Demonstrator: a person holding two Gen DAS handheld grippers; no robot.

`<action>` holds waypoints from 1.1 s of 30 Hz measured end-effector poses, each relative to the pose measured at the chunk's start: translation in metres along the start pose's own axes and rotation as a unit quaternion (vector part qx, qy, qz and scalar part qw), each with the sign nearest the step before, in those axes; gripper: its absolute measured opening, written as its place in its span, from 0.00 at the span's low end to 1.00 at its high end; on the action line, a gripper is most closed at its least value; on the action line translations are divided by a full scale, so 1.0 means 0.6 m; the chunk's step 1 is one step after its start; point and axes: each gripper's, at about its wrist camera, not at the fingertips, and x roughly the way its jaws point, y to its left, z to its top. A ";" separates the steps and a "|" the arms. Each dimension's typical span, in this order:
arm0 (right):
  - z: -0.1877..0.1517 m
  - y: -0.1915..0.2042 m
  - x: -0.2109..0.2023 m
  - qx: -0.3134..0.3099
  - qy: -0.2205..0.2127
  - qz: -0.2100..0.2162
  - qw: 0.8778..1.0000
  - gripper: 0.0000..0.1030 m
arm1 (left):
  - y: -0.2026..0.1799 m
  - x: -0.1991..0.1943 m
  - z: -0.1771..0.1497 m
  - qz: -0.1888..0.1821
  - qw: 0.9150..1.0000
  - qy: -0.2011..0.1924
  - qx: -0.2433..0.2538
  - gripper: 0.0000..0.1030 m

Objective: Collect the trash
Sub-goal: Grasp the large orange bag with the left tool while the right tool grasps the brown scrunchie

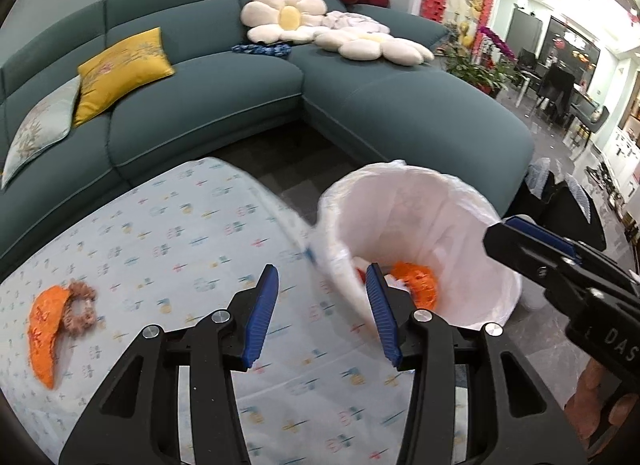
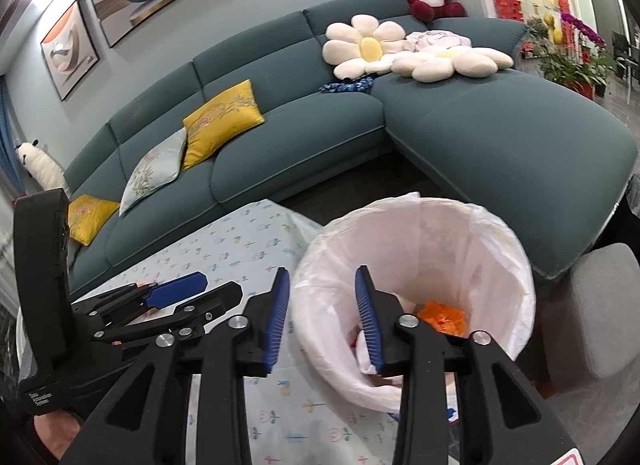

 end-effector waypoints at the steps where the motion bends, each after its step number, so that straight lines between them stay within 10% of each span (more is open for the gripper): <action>1: -0.001 0.008 0.002 -0.003 0.002 0.002 1.000 0.34 | 0.016 -0.004 -0.005 0.007 1.000 0.002 -0.006 0.47; 9: -0.015 0.107 0.038 -0.052 0.032 0.041 0.997 0.37 | 0.160 -0.034 -0.050 0.080 0.994 0.008 -0.068 0.60; 19: -0.025 0.284 0.099 -0.112 0.084 0.133 0.981 0.36 | 0.382 -0.076 -0.127 0.198 0.966 0.019 -0.168 0.72; 33: -0.040 0.423 0.288 -0.101 0.177 0.154 0.967 0.37 | 0.522 -0.024 -0.170 0.233 0.953 0.055 -0.188 0.72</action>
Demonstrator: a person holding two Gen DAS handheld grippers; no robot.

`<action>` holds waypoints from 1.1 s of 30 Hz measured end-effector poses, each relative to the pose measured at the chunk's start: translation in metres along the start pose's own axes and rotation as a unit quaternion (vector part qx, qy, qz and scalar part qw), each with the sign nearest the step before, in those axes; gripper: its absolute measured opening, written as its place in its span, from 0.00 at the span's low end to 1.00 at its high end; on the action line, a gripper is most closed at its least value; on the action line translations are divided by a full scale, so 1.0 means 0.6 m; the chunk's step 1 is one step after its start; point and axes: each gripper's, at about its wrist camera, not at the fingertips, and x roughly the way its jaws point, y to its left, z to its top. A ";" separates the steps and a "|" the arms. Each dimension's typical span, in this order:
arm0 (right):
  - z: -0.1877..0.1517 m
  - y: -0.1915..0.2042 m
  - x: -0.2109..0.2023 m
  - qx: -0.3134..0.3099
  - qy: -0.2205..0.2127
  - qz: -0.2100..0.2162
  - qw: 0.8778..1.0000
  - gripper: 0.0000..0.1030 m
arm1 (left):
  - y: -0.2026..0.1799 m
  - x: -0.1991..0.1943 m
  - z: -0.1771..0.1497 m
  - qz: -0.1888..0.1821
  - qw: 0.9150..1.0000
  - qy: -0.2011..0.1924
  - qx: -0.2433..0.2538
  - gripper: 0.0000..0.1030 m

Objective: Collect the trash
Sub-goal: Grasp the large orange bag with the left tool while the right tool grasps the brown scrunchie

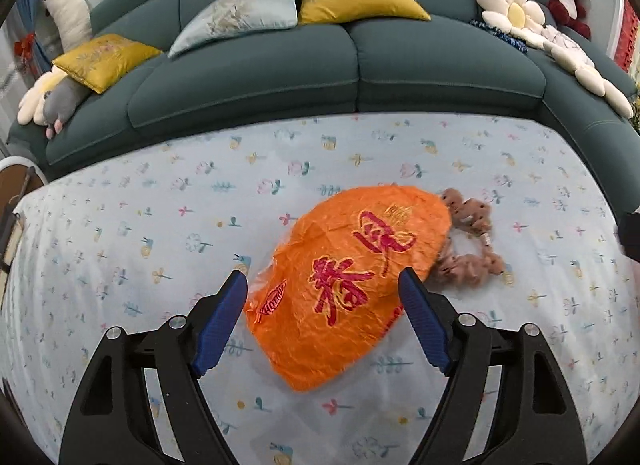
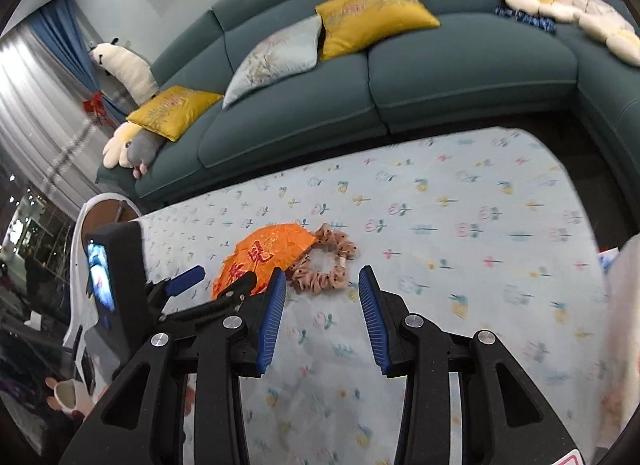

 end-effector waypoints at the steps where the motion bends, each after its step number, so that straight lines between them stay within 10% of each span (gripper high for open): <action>1: 0.003 0.002 0.014 0.000 0.005 -0.002 1.000 0.37 | 0.002 0.010 -0.001 -0.001 1.000 0.006 0.001 0.72; 12: 0.018 0.025 0.154 -0.009 0.045 -0.051 0.998 0.34 | -0.001 0.021 -0.015 -0.017 1.000 0.015 0.006 0.36; 20: 0.008 0.019 0.187 -0.033 0.057 -0.097 0.993 0.07 | -0.005 0.010 -0.027 -0.023 1.000 0.013 0.006 0.39; 33: -0.035 -0.005 0.143 -0.042 0.063 -0.088 0.993 0.05 | -0.016 0.002 -0.033 -0.022 1.000 0.011 0.010 0.58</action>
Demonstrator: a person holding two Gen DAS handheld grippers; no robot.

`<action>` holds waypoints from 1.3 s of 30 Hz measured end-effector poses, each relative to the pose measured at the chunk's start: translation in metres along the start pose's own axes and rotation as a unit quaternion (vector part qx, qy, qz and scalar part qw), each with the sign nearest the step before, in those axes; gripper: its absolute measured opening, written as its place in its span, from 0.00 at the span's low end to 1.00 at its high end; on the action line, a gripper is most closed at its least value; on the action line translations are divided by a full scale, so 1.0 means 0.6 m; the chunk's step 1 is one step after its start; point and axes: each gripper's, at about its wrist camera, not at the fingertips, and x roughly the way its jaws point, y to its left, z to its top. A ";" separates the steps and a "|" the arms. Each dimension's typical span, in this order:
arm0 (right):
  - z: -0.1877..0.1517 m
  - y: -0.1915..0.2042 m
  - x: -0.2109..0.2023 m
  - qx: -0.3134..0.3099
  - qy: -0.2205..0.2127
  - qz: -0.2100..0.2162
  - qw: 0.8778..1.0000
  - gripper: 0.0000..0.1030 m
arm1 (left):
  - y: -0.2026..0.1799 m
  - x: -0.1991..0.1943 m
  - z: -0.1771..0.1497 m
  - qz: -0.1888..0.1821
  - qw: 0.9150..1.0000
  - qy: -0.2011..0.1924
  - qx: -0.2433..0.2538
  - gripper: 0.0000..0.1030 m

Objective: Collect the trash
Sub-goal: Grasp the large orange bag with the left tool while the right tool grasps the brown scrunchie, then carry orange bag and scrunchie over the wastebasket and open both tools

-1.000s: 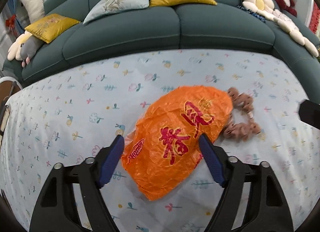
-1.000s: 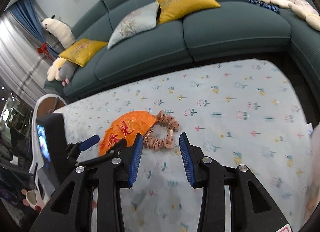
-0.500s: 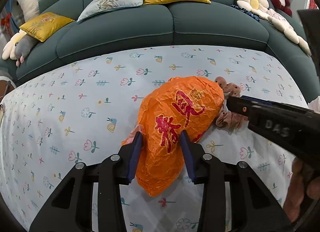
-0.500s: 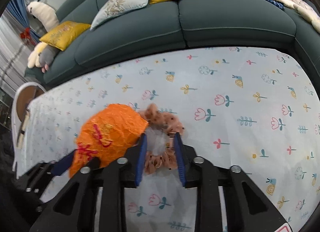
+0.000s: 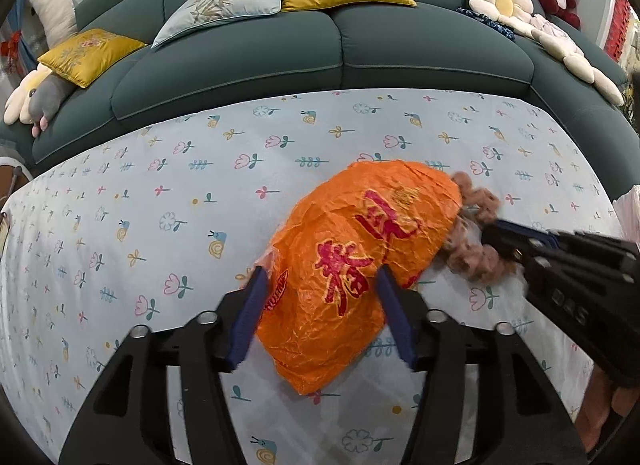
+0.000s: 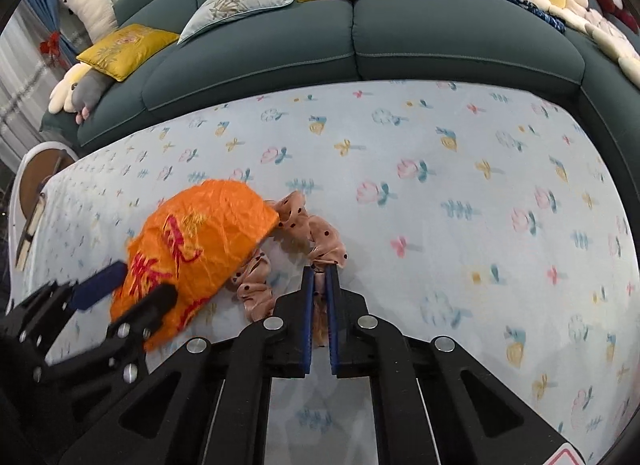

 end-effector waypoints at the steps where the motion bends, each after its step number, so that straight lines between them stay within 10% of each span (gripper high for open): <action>1: -0.005 -0.004 -0.003 0.003 0.001 0.004 1.000 0.05 | 0.000 -0.001 -0.001 0.001 1.000 -0.001 -0.001 0.60; 9: -0.058 -0.029 -0.036 0.022 0.003 0.019 1.000 0.05 | 0.000 0.009 -0.008 -0.010 1.000 0.009 -0.001 0.65; 19: -0.086 -0.043 -0.069 0.025 -0.005 0.018 1.000 0.05 | -0.026 -0.008 -0.008 -0.036 0.999 -0.001 0.018 0.15; 39: -0.080 -0.161 -0.290 0.088 -0.148 0.010 0.985 0.05 | -0.208 -0.167 0.020 -0.136 0.985 -0.076 0.073 0.14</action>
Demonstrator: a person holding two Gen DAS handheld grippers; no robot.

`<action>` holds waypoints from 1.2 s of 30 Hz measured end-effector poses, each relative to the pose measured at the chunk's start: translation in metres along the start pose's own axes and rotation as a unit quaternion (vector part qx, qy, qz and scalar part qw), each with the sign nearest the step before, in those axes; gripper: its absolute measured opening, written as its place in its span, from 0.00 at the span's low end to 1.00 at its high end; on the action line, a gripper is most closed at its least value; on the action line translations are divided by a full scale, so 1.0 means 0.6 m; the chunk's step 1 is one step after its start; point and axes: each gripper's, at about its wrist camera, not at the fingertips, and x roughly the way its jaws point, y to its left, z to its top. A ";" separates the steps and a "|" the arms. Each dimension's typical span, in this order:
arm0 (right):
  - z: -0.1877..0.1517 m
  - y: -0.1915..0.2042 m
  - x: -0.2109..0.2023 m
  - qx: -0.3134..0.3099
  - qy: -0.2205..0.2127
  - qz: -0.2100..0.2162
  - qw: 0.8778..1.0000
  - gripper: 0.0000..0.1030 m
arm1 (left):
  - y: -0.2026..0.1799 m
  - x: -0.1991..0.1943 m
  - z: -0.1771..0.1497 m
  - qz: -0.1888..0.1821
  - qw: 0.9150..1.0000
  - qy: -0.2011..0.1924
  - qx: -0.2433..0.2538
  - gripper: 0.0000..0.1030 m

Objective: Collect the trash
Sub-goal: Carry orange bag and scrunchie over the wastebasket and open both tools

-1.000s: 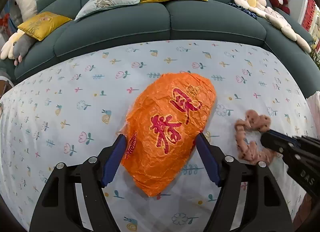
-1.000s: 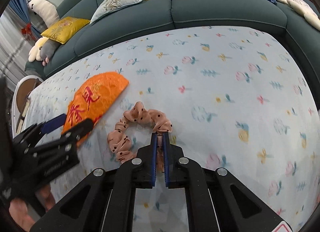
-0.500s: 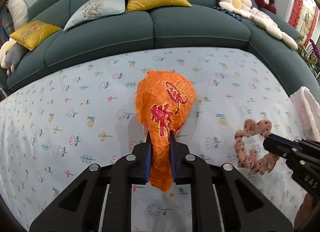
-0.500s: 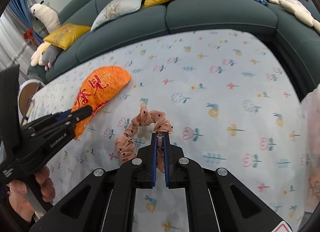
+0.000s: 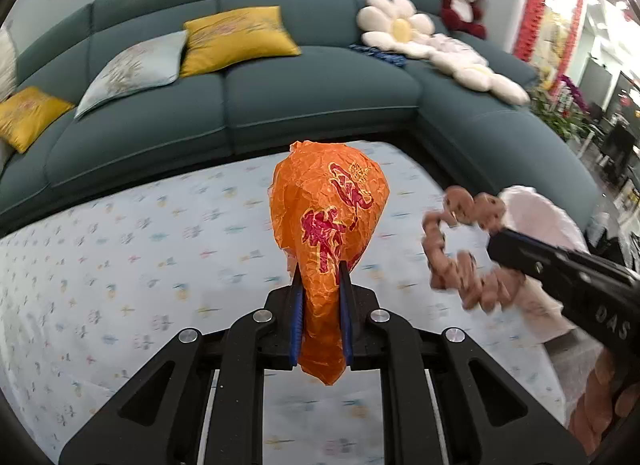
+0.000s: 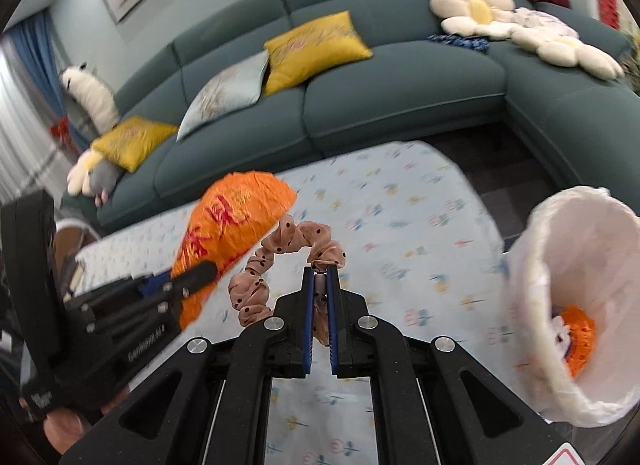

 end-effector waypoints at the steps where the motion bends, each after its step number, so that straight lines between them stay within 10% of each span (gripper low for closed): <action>1: 0.004 -0.009 -0.009 0.005 -0.006 -0.001 1.000 0.05 | -0.014 -0.003 0.003 -0.007 1.000 -0.003 0.005 0.14; 36: -0.042 -0.341 -0.214 0.141 -0.098 -0.140 0.975 0.05 | -0.364 0.041 0.025 -0.171 0.979 0.028 0.110 0.14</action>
